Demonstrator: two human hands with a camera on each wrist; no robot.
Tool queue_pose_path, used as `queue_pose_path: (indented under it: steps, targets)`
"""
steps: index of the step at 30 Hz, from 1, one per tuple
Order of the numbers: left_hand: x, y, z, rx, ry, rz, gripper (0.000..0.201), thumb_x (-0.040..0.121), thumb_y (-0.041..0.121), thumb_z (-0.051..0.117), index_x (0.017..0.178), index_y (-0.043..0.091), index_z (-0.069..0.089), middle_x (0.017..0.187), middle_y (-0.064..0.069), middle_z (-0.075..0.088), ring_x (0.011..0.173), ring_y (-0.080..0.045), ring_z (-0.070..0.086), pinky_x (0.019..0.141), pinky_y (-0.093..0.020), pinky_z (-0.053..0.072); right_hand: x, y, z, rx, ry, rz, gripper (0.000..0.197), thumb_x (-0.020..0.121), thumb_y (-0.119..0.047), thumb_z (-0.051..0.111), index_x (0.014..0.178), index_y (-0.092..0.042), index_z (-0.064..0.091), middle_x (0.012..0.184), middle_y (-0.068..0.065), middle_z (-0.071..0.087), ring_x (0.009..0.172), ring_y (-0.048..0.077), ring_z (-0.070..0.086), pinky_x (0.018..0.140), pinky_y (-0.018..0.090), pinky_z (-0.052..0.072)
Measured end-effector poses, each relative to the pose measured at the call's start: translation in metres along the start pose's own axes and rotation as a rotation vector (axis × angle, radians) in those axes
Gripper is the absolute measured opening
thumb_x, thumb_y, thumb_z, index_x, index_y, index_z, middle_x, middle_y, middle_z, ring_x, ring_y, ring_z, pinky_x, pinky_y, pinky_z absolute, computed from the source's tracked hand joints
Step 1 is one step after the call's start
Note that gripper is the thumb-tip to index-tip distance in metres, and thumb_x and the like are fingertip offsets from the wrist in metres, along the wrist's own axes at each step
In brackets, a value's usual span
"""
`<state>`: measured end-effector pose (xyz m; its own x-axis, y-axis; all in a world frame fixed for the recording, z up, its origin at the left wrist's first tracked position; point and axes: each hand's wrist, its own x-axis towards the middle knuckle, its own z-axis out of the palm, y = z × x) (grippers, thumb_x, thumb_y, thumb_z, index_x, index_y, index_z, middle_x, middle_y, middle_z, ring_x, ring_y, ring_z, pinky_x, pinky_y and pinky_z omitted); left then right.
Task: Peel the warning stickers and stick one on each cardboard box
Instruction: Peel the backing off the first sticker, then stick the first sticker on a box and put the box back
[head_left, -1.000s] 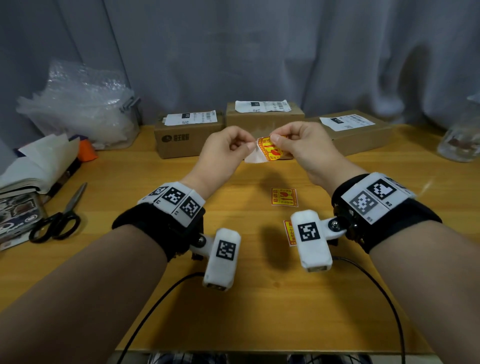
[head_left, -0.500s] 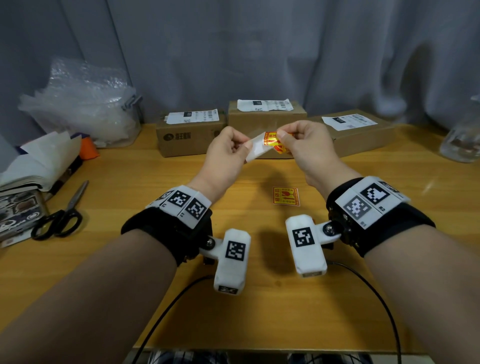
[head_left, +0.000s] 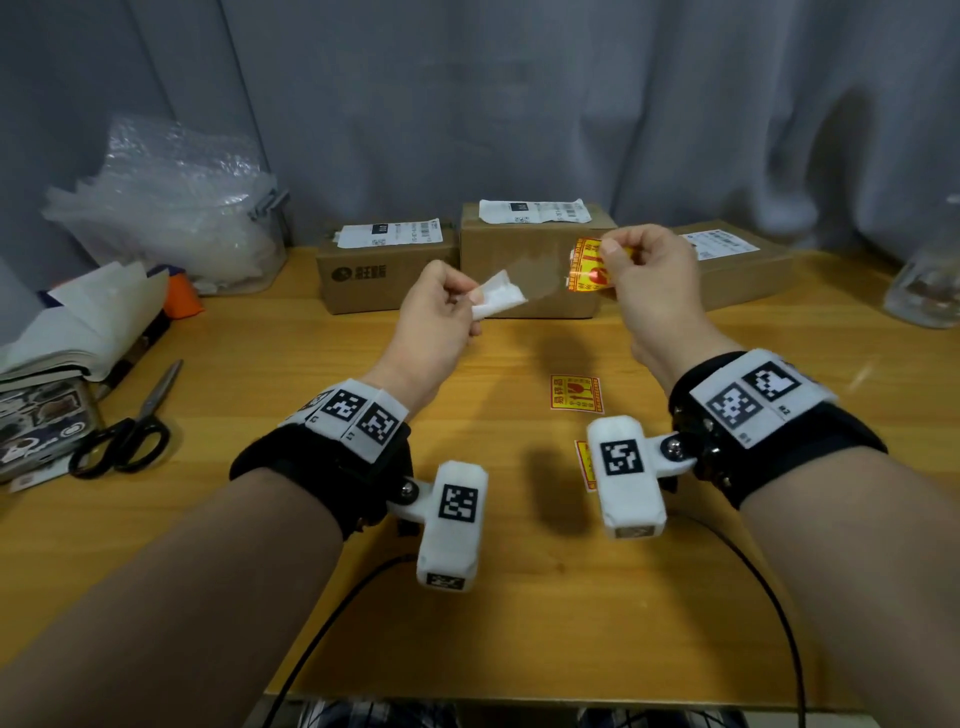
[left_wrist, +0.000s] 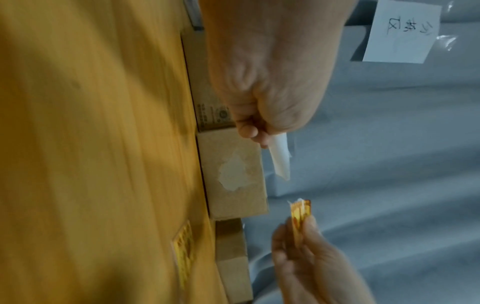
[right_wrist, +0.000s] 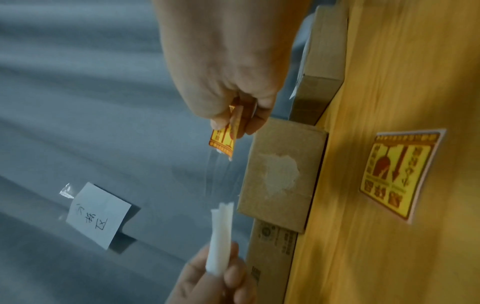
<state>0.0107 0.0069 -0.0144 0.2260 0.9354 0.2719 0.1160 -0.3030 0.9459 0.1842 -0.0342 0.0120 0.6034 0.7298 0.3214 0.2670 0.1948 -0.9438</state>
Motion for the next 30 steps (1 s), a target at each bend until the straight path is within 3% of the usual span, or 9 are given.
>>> queue_pose_path:
  steps: [4, 8, 10, 14, 16, 18, 21, 24, 30]
  targets:
    - [0.0, -0.001, -0.002, 0.124, -0.084, 0.007, 0.015, 0.091, 0.004, 0.05, 0.085, 0.017, 0.056, 0.09, -0.007, 0.059, 0.063, -0.008, 0.054, 0.06, -0.022, 0.046, 0.002, 0.0, -0.005, -0.037, -0.116, -0.018, 0.016, 0.09, -0.014, 0.06, 0.082, -0.028, 0.059, 0.098, 0.005, 0.066, 0.09, 0.017, 0.065, 0.079, 0.03, 0.055]
    - [0.003, 0.003, 0.004, 0.324, -0.175, 0.052, 0.009, 0.091, 0.014, 0.055, 0.09, 0.015, 0.063, 0.075, 0.0, 0.058, 0.061, -0.007, 0.051, 0.056, -0.017, 0.042, 0.0, -0.002, -0.005, -0.021, -0.238, -0.01, 0.022, 0.086, -0.007, 0.064, 0.084, -0.028, 0.057, 0.102, 0.006, 0.062, 0.094, 0.022, 0.064, 0.08, 0.033, 0.056]
    - [0.003, 0.002, 0.004, 0.411, -0.22, 0.056, 0.009, 0.091, 0.016, 0.056, 0.09, 0.014, 0.065, 0.072, 0.003, 0.056, 0.064, -0.011, 0.049, 0.058, -0.02, 0.041, -0.002, -0.003, -0.007, -0.047, -0.294, -0.015, 0.024, 0.085, -0.003, 0.064, 0.085, -0.026, 0.056, 0.102, 0.007, 0.06, 0.093, 0.022, 0.063, 0.079, 0.034, 0.057]
    - [0.001, -0.002, 0.006, 0.565, -0.419, -0.026, 0.015, 0.09, 0.017, 0.059, 0.096, 0.008, 0.07, 0.091, -0.01, 0.069, 0.082, -0.02, 0.057, 0.073, -0.028, 0.045, -0.006, -0.004, -0.009, -0.153, -0.414, -0.057, 0.024, 0.085, -0.002, 0.064, 0.09, -0.024, 0.055, 0.095, 0.006, 0.062, 0.087, 0.019, 0.063, 0.071, 0.027, 0.054]
    - [0.0, -0.004, 0.009, 0.639, -0.497, -0.045, 0.022, 0.091, 0.019, 0.058, 0.108, 0.01, 0.068, 0.105, -0.006, 0.068, 0.091, -0.017, 0.059, 0.079, -0.025, 0.043, -0.008, -0.004, -0.01, -0.195, -0.454, -0.07, 0.021, 0.085, -0.002, 0.064, 0.096, -0.019, 0.056, 0.087, 0.001, 0.061, 0.08, 0.014, 0.061, 0.067, 0.022, 0.052]
    - [-0.001, 0.0, 0.012, 0.587, -0.445, 0.017, 0.026, 0.092, 0.019, 0.056, 0.114, 0.01, 0.065, 0.106, 0.0, 0.064, 0.096, -0.011, 0.056, 0.082, -0.018, 0.038, -0.009, -0.004, -0.011, -0.214, -0.477, -0.073, 0.021, 0.085, -0.003, 0.064, 0.099, -0.016, 0.056, 0.085, 0.001, 0.06, 0.075, 0.011, 0.059, 0.064, 0.019, 0.052]
    - [0.001, 0.011, 0.014, 0.307, -0.283, 0.072, 0.016, 0.088, 0.013, 0.058, 0.099, 0.008, 0.069, 0.098, -0.002, 0.067, 0.093, -0.008, 0.057, 0.08, -0.015, 0.041, -0.009, -0.003, -0.011, -0.22, -0.488, -0.083, 0.022, 0.084, -0.002, 0.065, 0.098, -0.015, 0.055, 0.084, 0.002, 0.06, 0.072, 0.01, 0.058, 0.061, 0.016, 0.051]
    - [0.0, 0.019, 0.015, 0.232, -0.302, 0.051, 0.01, 0.084, 0.013, 0.062, 0.087, 0.008, 0.07, 0.082, 0.005, 0.066, 0.079, -0.003, 0.056, 0.073, -0.008, 0.042, -0.01, -0.001, -0.01, -0.22, -0.493, -0.085, 0.022, 0.084, -0.001, 0.065, 0.098, -0.015, 0.055, 0.08, -0.001, 0.058, 0.069, 0.009, 0.056, 0.06, 0.016, 0.051]
    - [-0.001, 0.017, 0.02, 0.257, -0.316, 0.009, 0.011, 0.083, 0.013, 0.065, 0.087, 0.003, 0.068, 0.076, 0.002, 0.064, 0.068, -0.005, 0.053, 0.07, -0.019, 0.044, -0.011, -0.002, -0.008, -0.222, -0.496, -0.099, 0.023, 0.084, -0.003, 0.066, 0.091, -0.022, 0.054, 0.082, -0.002, 0.058, 0.073, 0.011, 0.056, 0.067, 0.027, 0.052]
